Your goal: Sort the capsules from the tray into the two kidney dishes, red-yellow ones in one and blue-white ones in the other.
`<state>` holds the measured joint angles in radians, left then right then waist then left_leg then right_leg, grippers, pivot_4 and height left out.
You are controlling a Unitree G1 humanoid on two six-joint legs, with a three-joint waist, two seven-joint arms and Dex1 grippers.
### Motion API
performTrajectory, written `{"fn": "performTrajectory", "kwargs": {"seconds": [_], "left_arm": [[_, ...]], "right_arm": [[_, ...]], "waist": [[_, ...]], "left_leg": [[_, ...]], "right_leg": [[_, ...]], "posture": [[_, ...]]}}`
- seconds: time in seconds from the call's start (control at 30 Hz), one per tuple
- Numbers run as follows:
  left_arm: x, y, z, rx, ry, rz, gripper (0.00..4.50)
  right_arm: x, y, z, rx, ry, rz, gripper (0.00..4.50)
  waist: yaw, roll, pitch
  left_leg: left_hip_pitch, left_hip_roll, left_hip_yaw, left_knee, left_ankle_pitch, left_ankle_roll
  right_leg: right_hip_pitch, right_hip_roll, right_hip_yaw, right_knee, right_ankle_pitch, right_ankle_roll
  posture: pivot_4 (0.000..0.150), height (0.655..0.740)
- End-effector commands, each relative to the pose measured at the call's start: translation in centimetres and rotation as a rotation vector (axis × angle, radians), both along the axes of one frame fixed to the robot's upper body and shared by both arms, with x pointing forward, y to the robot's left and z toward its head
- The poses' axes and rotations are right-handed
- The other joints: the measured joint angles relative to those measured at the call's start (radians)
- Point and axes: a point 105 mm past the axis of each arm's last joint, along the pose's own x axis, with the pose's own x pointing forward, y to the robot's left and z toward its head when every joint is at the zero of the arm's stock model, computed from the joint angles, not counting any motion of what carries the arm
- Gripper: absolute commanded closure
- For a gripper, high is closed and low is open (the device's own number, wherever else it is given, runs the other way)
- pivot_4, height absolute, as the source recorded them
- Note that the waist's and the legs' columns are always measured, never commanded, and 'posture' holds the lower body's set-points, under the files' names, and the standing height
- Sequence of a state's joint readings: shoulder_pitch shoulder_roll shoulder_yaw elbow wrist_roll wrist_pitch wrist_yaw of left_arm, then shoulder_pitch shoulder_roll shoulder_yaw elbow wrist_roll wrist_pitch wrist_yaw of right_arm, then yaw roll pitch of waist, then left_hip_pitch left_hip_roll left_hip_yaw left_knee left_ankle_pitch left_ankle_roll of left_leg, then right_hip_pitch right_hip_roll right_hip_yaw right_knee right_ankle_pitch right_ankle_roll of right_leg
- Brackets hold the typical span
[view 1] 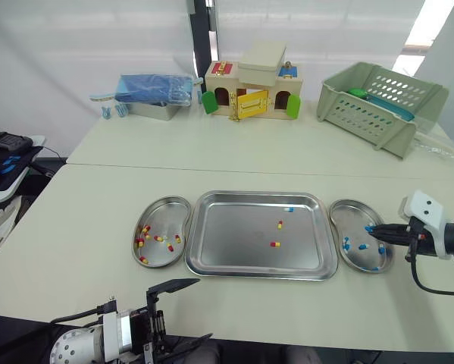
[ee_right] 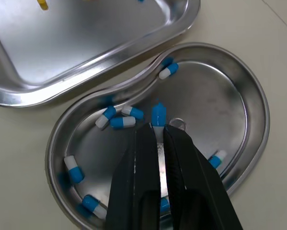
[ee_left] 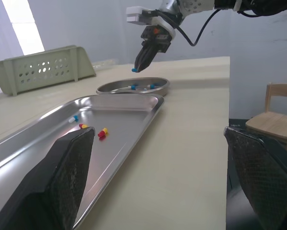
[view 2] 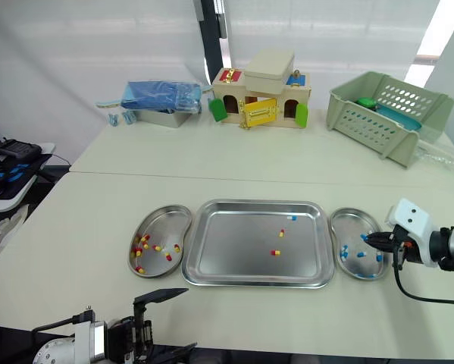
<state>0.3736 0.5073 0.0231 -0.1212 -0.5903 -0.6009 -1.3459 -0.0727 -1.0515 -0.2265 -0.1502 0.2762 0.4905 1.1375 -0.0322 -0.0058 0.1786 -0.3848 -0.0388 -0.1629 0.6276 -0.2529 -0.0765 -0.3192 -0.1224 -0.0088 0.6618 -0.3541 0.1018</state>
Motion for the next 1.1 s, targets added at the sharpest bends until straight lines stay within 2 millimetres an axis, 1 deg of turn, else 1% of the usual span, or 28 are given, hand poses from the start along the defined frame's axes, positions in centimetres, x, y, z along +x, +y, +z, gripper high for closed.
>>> {"fn": "performTrajectory", "kwargs": {"seconds": [0.03,0.1,0.13,0.37,0.4,0.47,0.53,0.57,0.6,0.8,0.9,1.0,1.1], "left_arm": [[0.0,-0.1,0.3,-0.019,-0.015,-0.004,0.0],[0.2,0.0,0.3,-0.023,-0.014,0.007,0.0],[0.1,0.0,0.3,-0.024,-0.015,0.009,0.0],[0.1,0.1,0.2,-0.024,-0.013,0.037,0.0],[0.1,0.1,0.2,-0.025,-0.013,0.039,0.0],[0.1,0.1,0.2,-0.029,-0.012,0.049,0.0],[0.2,0.2,0.2,-0.03,-0.012,0.055,0.0],[0.2,0.2,0.2,-0.03,-0.012,0.057,0.0],[0.2,0.2,0.2,-0.03,-0.011,0.058,0.0],[0.4,0.4,0.2,-0.028,-0.013,0.082,0.0],[1.1,1.2,0.5,-0.019,-0.013,0.145,0.0],[3.3,3.9,0.8,0.032,0.056,0.36,0.0],[4.3,7.3,0.9,0.136,0.128,0.532,0.0]], "right_arm": [[0.1,-0.5,0.6,-0.034,-0.029,-0.008,4.46],[0.2,-0.7,0.4,-0.039,-0.027,-0.016,3.86],[0.2,-0.8,0.3,-0.041,-0.026,-0.019,3.73],[0.7,-1.1,0.4,-0.035,-0.03,-0.024,1.92],[0.7,-1.1,0.4,-0.034,-0.03,-0.024,1.6],[0.8,-1.2,0.5,-0.033,-0.032,-0.025,1.13],[0.9,-1.3,0.7,-0.031,-0.034,-0.028,0.52],[0.9,-1.4,0.7,-0.03,-0.036,-0.028,0.13],[1.0,-1.4,0.8,-0.026,-0.037,-0.029,0.04],[1.1,-1.7,1.1,0.012,-0.046,-0.041,0.04],[1.0,-2.0,1.7,0.07,-0.071,-0.052,0.04],[0.3,-3.2,2.0,0.111,-0.09,-0.057,0.04],[-0.4,-5.2,1.9,0.134,-0.097,-0.087,0.04]], "waist": [[0.0,0.0,0.0],[0.0,0.0,0.0],[0.0,0.0,0.0],[0.0,0.0,0.0],[0.001,0.0,0.0],[0.001,0.0,0.0],[0.002,0.0,0.0],[0.002,0.0,0.0],[0.001,0.0,0.0],[0.001,0.0,0.0],[0.001,0.0,0.0],[0.002,-0.001,0.0],[0.002,-0.002,0.001]], "left_leg": [[0.0,0.0,0.0,0.0,0.0,0.0],[0.0,0.0,0.0,0.0,0.0,0.0],[0.0,0.0,0.0,0.0,0.0,0.0],[0.0,0.0,0.0,0.0,0.0,0.0],[0.0,0.0,0.0,0.0,0.0,0.0],[0.0,0.0,0.0,0.0,0.0,0.0],[0.0,0.0,0.0,0.0,0.0,0.0],[0.0,0.0,0.0,0.0,0.0,0.0],[0.0,0.0,0.0,0.0,0.0,0.0],[0.0,0.0,0.0,0.0,0.0,0.0],[0.0,0.0,0.0,0.0,0.0,0.0],[0.0,0.0,0.0,0.0,0.0,0.0],[0.0,0.0,0.0,0.0,0.0,0.0]], "right_leg": [[0.0,0.0,0.0,0.0,0.0,0.0],[0.0,0.0,0.0,0.0,0.0,0.0],[0.0,0.0,0.0,0.0,0.0,0.0],[0.0,0.0,0.0,0.0,0.0,0.0],[0.0,0.0,0.0,0.0,0.0,0.0],[0.0,0.0,0.0,0.0,0.0,0.0],[0.0,0.0,0.0,0.0,0.0,0.0],[0.0,0.0,0.0,0.0,0.0,0.0],[0.0,0.0,0.0,0.0,0.0,0.0],[0.0,0.0,0.0,0.0,0.0,0.0],[0.001,0.0,0.0,0.0,0.0,0.0],[0.001,0.0,0.0,0.0,0.0,0.0],[0.001,0.0,0.0,0.0,0.0,0.0]], "posture": [[0.15,0.74],[0.15,0.74],[0.15,0.74],[0.15,0.74],[0.15,0.74],[0.15,0.74],[0.15,0.74],[0.15,0.74],[0.15,0.74],[0.15,0.74],[0.15,0.74],[0.15,0.74],[0.15,0.74]]}}
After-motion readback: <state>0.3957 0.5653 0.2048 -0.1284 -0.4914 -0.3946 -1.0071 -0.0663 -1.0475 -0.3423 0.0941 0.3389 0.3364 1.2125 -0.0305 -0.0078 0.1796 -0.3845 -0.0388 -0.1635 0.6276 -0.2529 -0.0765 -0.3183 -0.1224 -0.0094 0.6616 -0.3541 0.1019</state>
